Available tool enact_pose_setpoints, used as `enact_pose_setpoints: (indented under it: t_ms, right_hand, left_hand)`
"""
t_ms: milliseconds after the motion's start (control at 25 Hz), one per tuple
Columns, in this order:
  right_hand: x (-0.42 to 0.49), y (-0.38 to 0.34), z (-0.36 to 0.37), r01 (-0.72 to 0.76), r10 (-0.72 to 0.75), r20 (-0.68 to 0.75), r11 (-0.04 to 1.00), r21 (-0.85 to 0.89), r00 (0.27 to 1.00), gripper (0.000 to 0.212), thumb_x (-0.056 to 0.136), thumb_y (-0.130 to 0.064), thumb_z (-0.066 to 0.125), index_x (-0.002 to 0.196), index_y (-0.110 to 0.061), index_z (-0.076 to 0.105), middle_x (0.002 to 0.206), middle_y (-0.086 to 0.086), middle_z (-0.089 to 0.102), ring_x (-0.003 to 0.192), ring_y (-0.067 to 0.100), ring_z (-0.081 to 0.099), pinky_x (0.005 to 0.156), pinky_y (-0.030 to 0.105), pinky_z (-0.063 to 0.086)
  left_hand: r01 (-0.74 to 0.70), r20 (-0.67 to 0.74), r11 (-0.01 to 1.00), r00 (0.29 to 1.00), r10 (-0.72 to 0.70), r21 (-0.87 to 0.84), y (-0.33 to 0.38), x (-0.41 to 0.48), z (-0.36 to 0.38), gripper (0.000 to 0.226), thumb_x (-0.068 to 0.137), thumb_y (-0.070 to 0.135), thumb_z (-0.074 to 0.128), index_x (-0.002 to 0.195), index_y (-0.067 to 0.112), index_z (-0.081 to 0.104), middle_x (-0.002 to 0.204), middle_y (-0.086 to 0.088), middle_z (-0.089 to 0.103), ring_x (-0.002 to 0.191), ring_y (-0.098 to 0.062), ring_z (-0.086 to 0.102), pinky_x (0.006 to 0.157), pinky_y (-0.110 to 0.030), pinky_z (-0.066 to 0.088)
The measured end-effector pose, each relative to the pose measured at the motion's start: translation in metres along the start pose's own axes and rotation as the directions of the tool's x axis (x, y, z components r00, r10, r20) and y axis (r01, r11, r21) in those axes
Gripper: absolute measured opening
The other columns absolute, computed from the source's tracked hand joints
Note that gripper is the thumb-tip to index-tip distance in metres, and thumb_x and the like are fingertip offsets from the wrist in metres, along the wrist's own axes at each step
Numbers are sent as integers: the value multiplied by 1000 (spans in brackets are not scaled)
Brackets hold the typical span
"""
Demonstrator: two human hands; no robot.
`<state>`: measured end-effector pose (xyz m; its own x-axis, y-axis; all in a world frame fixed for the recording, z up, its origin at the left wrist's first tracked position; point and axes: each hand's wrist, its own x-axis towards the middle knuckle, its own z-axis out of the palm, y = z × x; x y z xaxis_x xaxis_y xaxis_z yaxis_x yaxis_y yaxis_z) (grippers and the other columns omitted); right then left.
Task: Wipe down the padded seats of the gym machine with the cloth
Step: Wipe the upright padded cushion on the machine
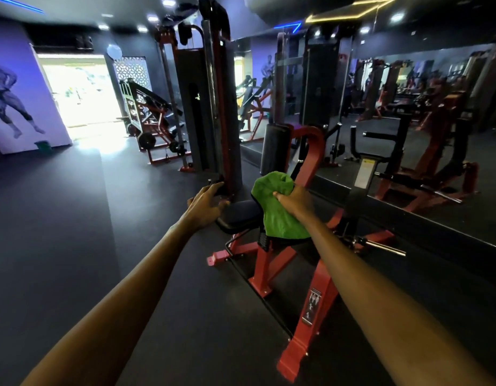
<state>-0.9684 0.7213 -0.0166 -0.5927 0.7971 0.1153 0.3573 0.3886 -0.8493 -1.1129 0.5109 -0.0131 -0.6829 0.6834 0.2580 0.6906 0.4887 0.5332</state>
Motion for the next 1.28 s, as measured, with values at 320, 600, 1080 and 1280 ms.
enact_pose_setpoints:
  t_ms: [320,600,1080,1280]
  right_hand:
    - [155,-11,56,-48,49,-54,999,16,997,44,88,-35,75,124,-10,68,123,17,70,115,36,65,92,36,51]
    - [304,-13,128,-118,121,-137,993,28,983,51,83,-42,77,124,-13,68,119,13,71,110,33,68,96,43,56]
    - [490,-8,157,-93,153,-520,986,140,840,36,89,-35,72,119,-16,69,111,11,73,104,32,70,78,29,48]
    - [546,-4,150,-13,99,-746,993,121,659,40,87,-30,68,124,-15,62,117,7,69,108,30,66,83,33,50]
  left_hand:
    - [2,-38,999,999,-3,-32,-60,164,14,53,97,37,63,147,29,48,154,-6,42,141,-28,42,121,-47,24]
    - [-103,11,995,995,103,-15,-126,346,33,44,97,33,61,141,28,55,154,-4,41,143,-25,38,120,-45,13]
    - [-364,125,928,920,372,-80,-136,631,101,45,100,29,59,143,22,52,154,-8,41,144,-30,35,118,-53,20]
    - [-494,148,854,843,516,-166,-103,733,152,44,100,22,57,144,20,52,150,-12,49,137,-33,46,117,-53,32]
